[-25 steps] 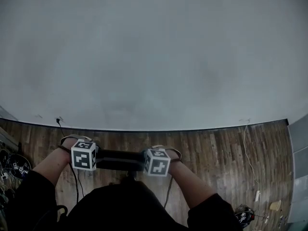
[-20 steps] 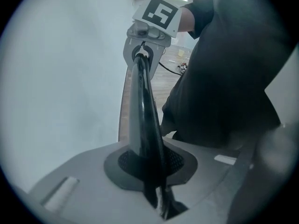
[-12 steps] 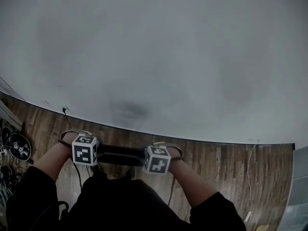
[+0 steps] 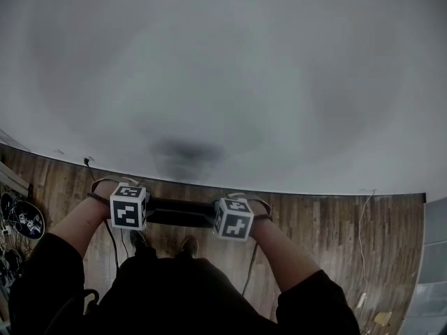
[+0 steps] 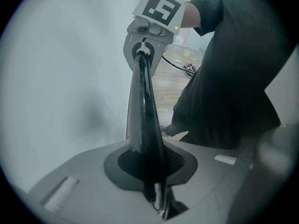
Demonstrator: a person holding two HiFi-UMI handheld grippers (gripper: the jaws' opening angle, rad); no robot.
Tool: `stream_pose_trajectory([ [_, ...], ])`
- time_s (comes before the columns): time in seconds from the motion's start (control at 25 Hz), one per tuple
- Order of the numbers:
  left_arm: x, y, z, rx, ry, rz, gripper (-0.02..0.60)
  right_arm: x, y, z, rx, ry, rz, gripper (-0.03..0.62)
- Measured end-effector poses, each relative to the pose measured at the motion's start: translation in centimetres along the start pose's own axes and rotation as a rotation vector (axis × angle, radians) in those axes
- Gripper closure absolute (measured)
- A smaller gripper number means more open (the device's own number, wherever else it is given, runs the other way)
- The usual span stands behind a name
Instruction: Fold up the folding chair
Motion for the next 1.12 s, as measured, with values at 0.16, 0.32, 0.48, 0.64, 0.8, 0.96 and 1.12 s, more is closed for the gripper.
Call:
stream_pose_trajectory([
  [0.16,-0.4,0.1,-1.2,-0.019,-0.001,-0.005,0.518,-0.3,0.2,0.8,-0.017,0.003,-0.004,0.542],
  [0.32,-0.1,-0.4,-2.0,-0.027,0.009,0.002,0.517,0.0,0.6,1.6,-0.027,0.007,0.003,0.542],
  [0.48,-0.1,-0.5,-2.6,-0.023,0.006,0.013,0.514,0.1,0.8,2.1,-0.024,0.014,0.014,0.542],
  [0.64,-0.1,-0.4,-2.9,-0.033,-0.013,0.018,0.503,0.0,0.8,2.4,-0.027,0.027,0.039,0.532],
  [0.8,0.3,0.0,-3.7,-0.024,-0.029,0.037,0.482,0.1,1.0,3.1,-0.035,0.049,0.059,0.514],
  [0.96,1.2,0.5,-4.3,-0.019,-0.060,0.046,0.458,0.5,1.2,3.7,-0.044,0.082,0.065,0.494],
  [1.12,1.8,1.2,-5.2,-0.011,-0.101,0.050,0.439,0.8,1.6,4.6,-0.063,0.119,0.069,0.476],
])
Point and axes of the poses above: the fingertips, and each gripper's own axes: x backward along the fingers, z to its right, y out of its underside, the point moved 3 cm from there along x, backward along the fingers, and after that the axes turned 7 degrees about -z, right-handed, at the moved point
